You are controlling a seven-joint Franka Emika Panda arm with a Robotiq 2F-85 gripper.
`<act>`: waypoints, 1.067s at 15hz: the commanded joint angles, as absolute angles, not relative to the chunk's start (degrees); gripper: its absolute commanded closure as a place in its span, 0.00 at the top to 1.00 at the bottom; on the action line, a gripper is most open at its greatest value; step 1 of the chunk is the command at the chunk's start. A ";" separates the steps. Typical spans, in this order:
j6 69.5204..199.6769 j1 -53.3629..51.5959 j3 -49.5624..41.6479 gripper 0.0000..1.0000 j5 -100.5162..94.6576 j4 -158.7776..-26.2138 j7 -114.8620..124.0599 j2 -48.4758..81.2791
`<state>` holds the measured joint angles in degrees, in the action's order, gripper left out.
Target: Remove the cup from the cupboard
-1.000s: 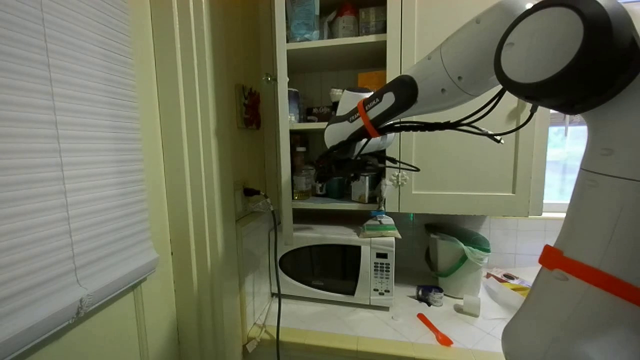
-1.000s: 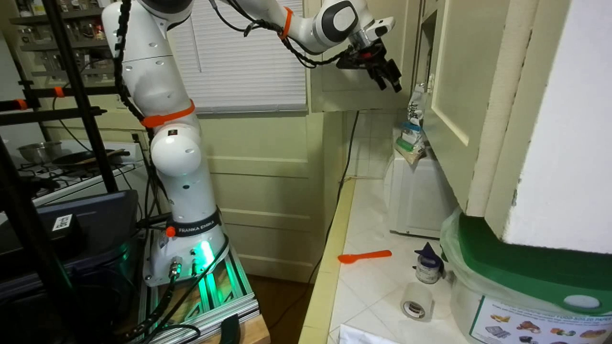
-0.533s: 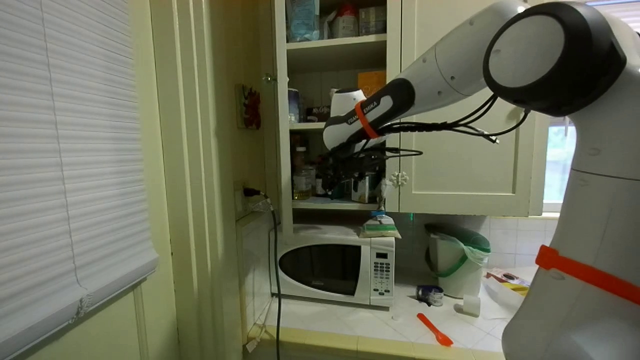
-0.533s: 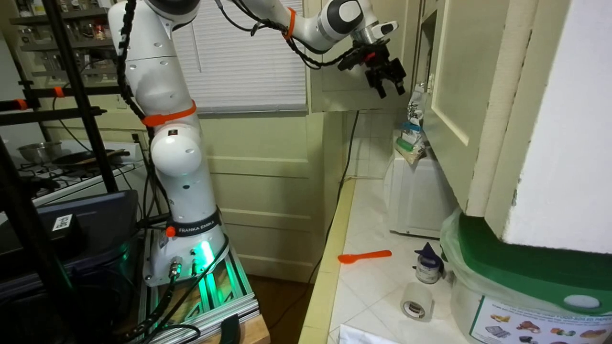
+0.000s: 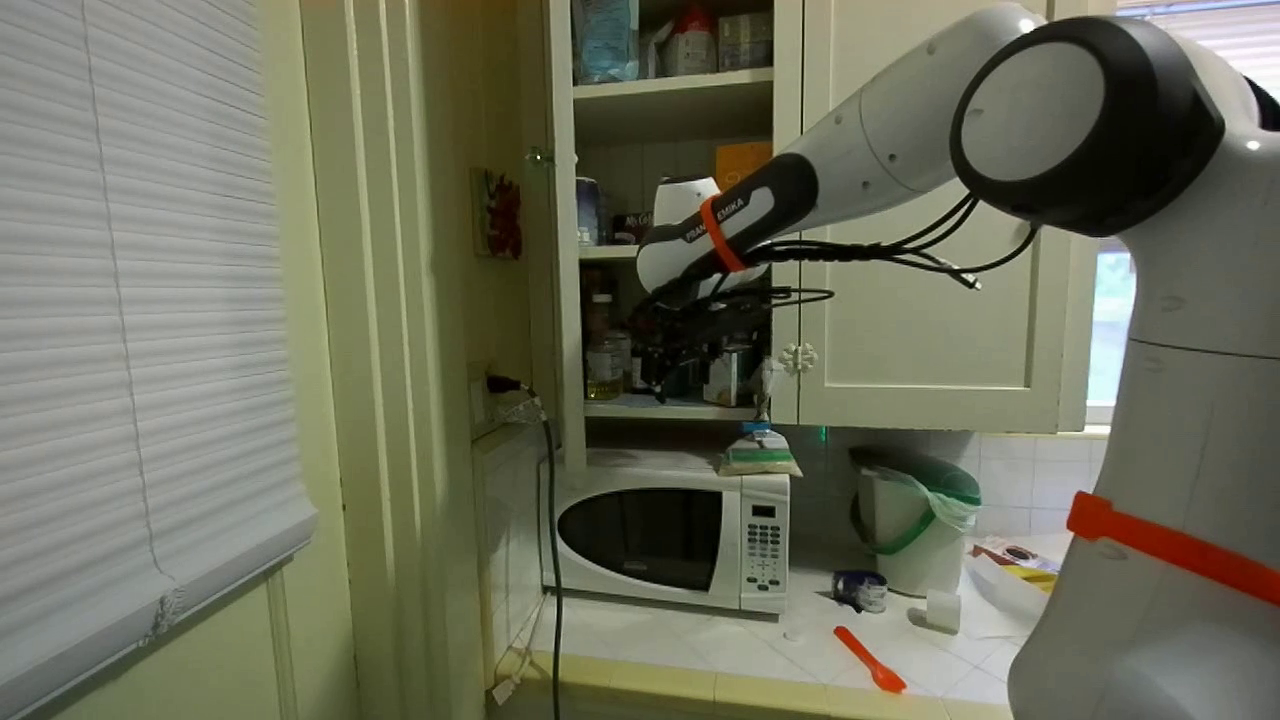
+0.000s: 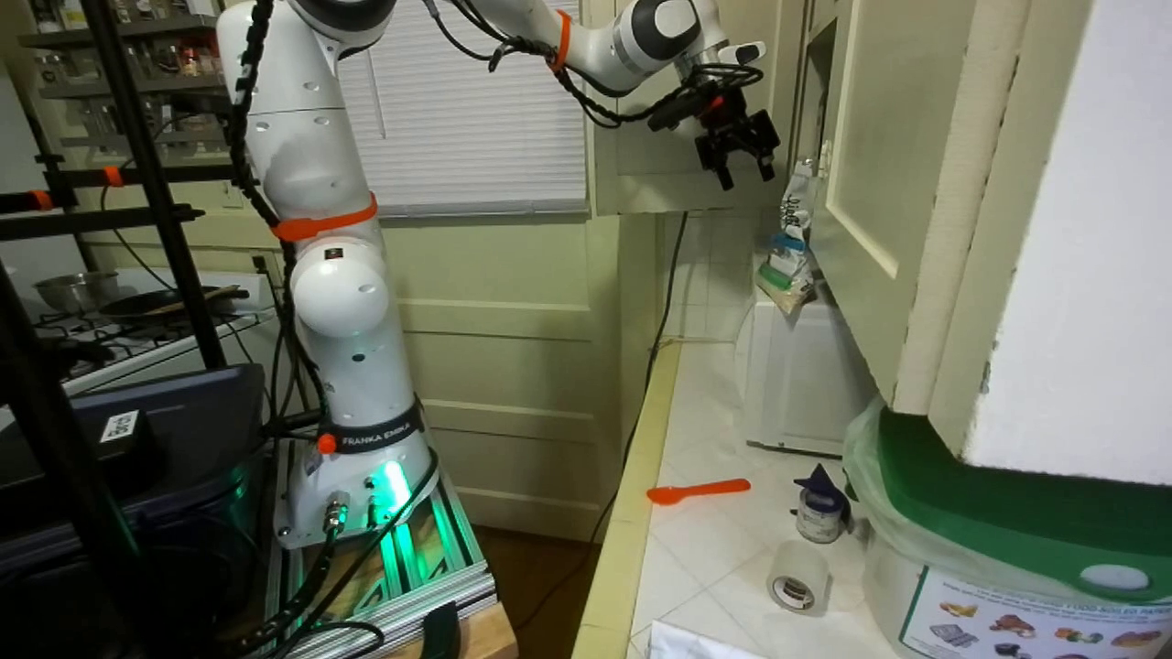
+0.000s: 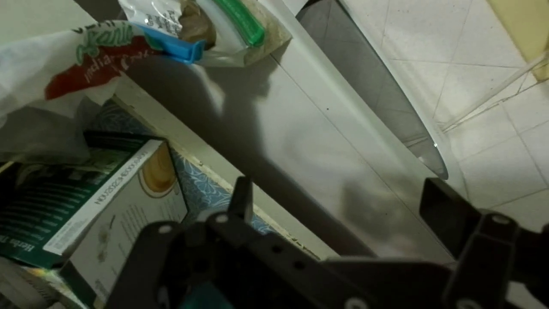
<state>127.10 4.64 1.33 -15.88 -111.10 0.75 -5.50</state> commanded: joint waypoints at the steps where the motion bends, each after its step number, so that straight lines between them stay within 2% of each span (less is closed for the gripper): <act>1: 126.93 3.67 0.44 1.00 -15.95 -110.94 0.78 -5.44; 6: 128.20 3.47 0.41 1.00 -17.05 -111.47 -1.00 -5.81; 16: 142.87 4.32 0.07 1.00 -42.13 -111.25 -0.15 -2.70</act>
<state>138.66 4.23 0.79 -34.92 -111.08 -2.62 -3.99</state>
